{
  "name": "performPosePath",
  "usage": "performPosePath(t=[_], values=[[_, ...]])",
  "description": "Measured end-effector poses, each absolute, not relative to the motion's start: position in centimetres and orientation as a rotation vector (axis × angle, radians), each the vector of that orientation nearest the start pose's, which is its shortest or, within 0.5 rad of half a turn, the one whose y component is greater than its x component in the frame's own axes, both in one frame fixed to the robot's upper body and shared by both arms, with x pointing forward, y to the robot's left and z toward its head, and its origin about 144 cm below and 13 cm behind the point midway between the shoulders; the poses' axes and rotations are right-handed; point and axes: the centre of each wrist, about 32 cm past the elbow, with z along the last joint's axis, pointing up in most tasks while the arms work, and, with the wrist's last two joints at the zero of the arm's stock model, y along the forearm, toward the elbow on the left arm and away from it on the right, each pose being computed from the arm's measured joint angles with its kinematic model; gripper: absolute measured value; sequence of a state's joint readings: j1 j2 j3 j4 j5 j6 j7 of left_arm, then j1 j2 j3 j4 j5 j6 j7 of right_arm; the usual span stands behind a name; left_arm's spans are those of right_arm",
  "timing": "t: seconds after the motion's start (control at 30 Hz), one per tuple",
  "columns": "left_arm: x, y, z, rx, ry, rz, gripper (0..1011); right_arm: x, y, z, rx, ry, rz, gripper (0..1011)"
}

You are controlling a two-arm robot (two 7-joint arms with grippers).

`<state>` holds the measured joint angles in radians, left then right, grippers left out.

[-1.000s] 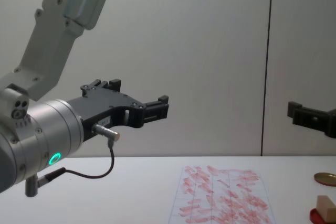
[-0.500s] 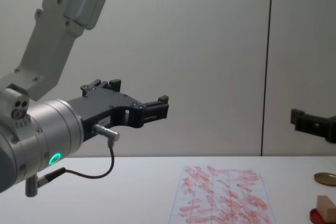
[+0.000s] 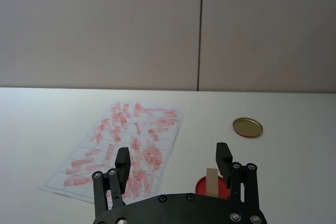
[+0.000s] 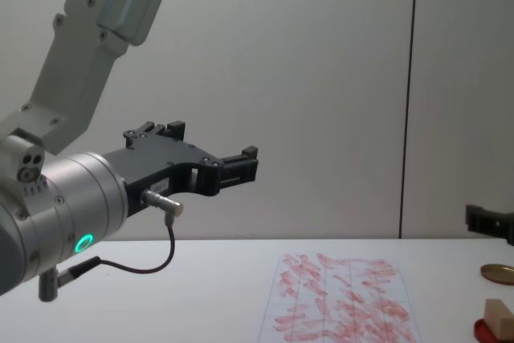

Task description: Use the one hand to pick up the stamp and affix it onto the A4 paper.

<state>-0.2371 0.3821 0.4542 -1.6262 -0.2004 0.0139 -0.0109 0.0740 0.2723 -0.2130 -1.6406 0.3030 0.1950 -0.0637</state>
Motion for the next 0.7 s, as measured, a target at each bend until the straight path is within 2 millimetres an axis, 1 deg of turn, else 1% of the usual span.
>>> performPosePath(t=[0.03, 0.17, 0.43, 0.47, 0.7], values=[[49.2, 19.8, 120.4, 0.061, -0.268, 1.124, 993, 47.7, -23.5, 117.7, -0.094, 0.106, -1.420, 1000], [49.2, 19.8, 120.4, 0.061, -0.268, 1.124, 993, 48.5, -23.6, 117.5, -0.110, 0.133, -1.444, 1001], [49.2, 19.8, 120.4, 0.061, -0.268, 1.124, 993, 51.2, -23.8, 117.0, -0.157, 0.221, -1.510, 1001], [49.2, 19.8, 120.4, 0.061, -0.268, 1.124, 993, 51.2, -23.8, 117.0, -0.157, 0.221, -1.510, 1001], [49.2, 19.8, 120.4, 0.061, -0.268, 1.124, 993, 53.1, -24.0, 116.6, -0.182, 0.298, -1.549, 1001]])
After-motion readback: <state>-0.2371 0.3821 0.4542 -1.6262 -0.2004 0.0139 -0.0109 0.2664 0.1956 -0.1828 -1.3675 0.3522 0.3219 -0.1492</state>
